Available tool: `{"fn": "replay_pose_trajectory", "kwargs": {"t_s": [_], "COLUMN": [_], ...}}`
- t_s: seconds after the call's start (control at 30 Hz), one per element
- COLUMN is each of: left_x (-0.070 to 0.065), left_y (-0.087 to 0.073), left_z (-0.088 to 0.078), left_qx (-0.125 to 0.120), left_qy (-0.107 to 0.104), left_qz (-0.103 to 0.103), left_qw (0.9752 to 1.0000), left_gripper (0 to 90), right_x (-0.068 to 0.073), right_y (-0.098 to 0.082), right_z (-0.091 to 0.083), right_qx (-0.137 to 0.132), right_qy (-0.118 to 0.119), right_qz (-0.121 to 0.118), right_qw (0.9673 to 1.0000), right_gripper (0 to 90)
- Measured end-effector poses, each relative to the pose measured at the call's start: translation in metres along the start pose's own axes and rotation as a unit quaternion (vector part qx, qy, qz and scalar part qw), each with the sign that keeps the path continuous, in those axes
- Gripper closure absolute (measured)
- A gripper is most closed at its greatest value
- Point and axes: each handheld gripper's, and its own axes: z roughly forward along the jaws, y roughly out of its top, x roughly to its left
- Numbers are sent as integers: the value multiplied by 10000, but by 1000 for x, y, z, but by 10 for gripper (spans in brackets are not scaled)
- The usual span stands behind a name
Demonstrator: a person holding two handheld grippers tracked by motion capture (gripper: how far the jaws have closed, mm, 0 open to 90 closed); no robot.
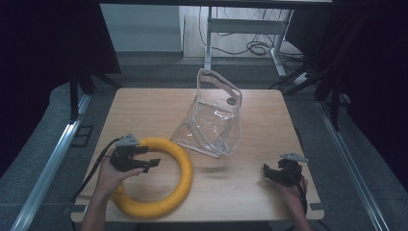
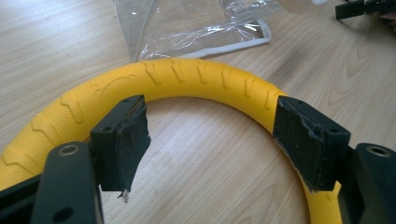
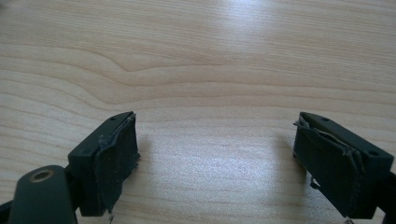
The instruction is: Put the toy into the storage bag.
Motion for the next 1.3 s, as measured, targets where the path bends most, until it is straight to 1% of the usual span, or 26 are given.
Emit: {"fn": "replay_pose_trajectory", "kwargs": {"t_s": [0.07,0.13,0.17,0.2,0.23,0.33,0.43,0.53,0.63,0.8,0.83,0.9,0.93,0.97,1.0,1.03,1.1,1.13,1.17,1.23,1.27,1.3], "left_x": [-2,-9,-9,-14,-14,-20,-25,-32,-42,-54,-56,-58,-60,-62,-65,-67,-68,-70,-74,-78,-78,-82], "left_y": [1,6,6,8,8,7,6,3,0,-6,-7,-10,-12,-14,-18,-20,-22,-24,-29,-33,-33,-36], "left_z": [1,2,2,0,0,-2,-3,0,4,10,12,13,14,15,17,18,19,20,22,24,24,26], "left_qx": [14,92,92,85,85,23,23,175,333,646,675,774,778,815,921,979,1011,1063,1161,1286,1286,1402], "left_qy": [-70,-125,-125,-228,-228,-285,-434,-572,-698,-801,-826,-863,-895,-937,-975,-981,-994,-1001,-1003,-1022,-1022,-1030], "left_qz": [13,169,169,275,275,317,208,257,313,383,367,405,384,389,415,438,445,455,468,500,500,514], "left_qw": [10000,9997,9997,9993,9993,9991,9988,9979,9965,9940,9936,9924,9922,9915,9901,9894,9889,9882,9871,9851,9851,9834], "left_gripper": [271,272,272,272,273,278,283,293,294,296,296,296,296,296,296,296,296,296,296,295,296,296], "right_x": [0,0,0,0,0,0,0,0,0,0,0,0,0,0,0,0,0,0,0,0,0,0], "right_y": [0,0,0,0,0,0,0,0,0,0,0,0,0,0,0,0,0,0,0,0,0,0], "right_z": [0,0,0,0,0,0,0,0,0,0,0,0,0,0,0,0,0,0,0,0,0,0], "right_qx": [2,1,1,0,0,1,2,0,0,0,-1,-1,0,-1,-1,0,0,0,-2,-1,-1,-1], "right_qy": [1,2,2,1,1,-1,-1,-1,-2,-1,-1,-1,-1,0,1,2,-1,-1,-2,-2,-2,-3], "right_qz": [-1,-1,0,-1,0,-1,-1,0,0,3,1,2,1,2,3,4,3,3,0,1,1,1], "right_qw": [10000,10000,10000,10000,10000,10000,10000,10000,10000,10000,10000,10000,10000,10000,10000,10000,10000,10000,10000,10000,10000,10000], "right_gripper": [136,136,136,136,137,137,137,137,137,137,137,137,137,137,137,137,137,137,137,137,137,137]}}
